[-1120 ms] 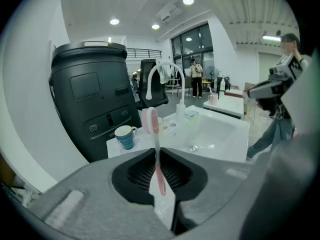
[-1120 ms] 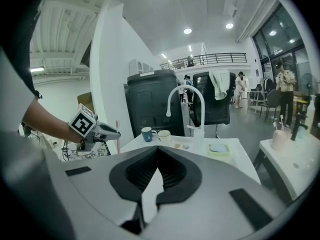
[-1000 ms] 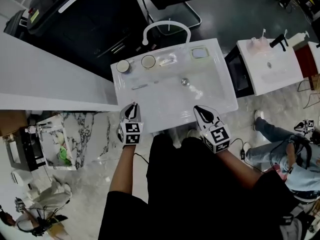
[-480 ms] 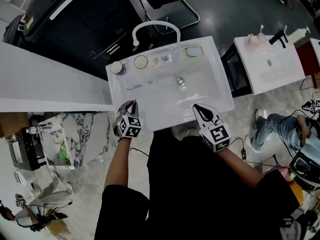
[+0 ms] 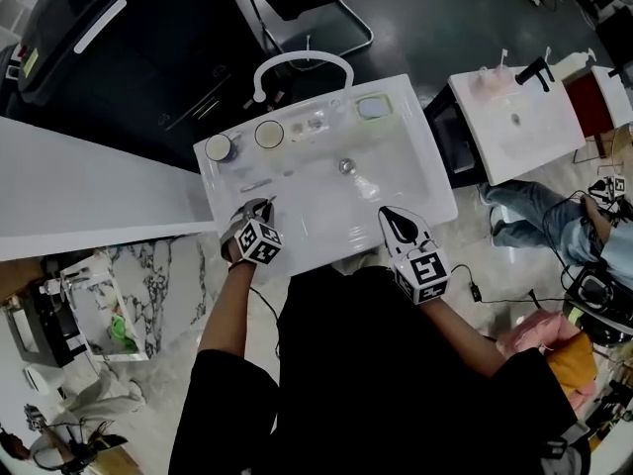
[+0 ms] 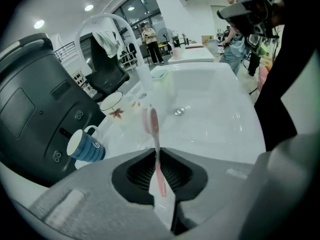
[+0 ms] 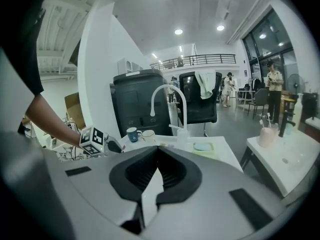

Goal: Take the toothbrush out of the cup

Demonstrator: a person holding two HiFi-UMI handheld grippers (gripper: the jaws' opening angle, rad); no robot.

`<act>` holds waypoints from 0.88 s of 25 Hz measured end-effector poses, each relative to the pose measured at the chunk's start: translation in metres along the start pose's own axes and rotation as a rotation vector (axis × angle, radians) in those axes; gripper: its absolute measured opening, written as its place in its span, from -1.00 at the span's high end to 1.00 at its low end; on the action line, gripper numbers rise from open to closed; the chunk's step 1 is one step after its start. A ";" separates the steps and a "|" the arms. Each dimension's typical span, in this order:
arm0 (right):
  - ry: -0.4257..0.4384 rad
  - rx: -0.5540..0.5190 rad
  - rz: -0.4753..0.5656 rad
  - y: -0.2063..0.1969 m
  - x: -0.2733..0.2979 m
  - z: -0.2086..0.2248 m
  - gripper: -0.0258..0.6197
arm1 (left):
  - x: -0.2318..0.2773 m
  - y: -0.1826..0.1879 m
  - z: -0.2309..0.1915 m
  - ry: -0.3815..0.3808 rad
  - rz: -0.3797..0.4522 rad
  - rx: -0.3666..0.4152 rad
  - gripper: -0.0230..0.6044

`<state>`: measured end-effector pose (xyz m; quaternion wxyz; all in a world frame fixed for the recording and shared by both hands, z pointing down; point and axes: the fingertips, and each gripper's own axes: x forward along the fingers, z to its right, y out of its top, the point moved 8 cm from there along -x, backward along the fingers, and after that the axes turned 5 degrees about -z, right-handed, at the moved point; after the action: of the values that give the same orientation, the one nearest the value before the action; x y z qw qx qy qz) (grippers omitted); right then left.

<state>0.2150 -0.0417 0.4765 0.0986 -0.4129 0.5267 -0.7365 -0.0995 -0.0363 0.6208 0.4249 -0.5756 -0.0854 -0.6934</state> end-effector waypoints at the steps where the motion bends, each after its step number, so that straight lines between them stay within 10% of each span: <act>1: -0.007 0.001 -0.004 0.001 0.004 -0.005 0.92 | 0.005 -0.002 -0.002 -0.013 -0.001 0.016 0.79; 22: -0.224 0.093 -0.122 -0.021 0.023 -0.041 0.92 | 0.070 -0.019 0.009 -0.247 0.075 0.268 0.79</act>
<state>0.1770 -0.0177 0.5019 0.1307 -0.5186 0.4517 -0.7141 -0.1042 -0.0532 0.6920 0.5099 -0.5972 -0.2070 -0.5836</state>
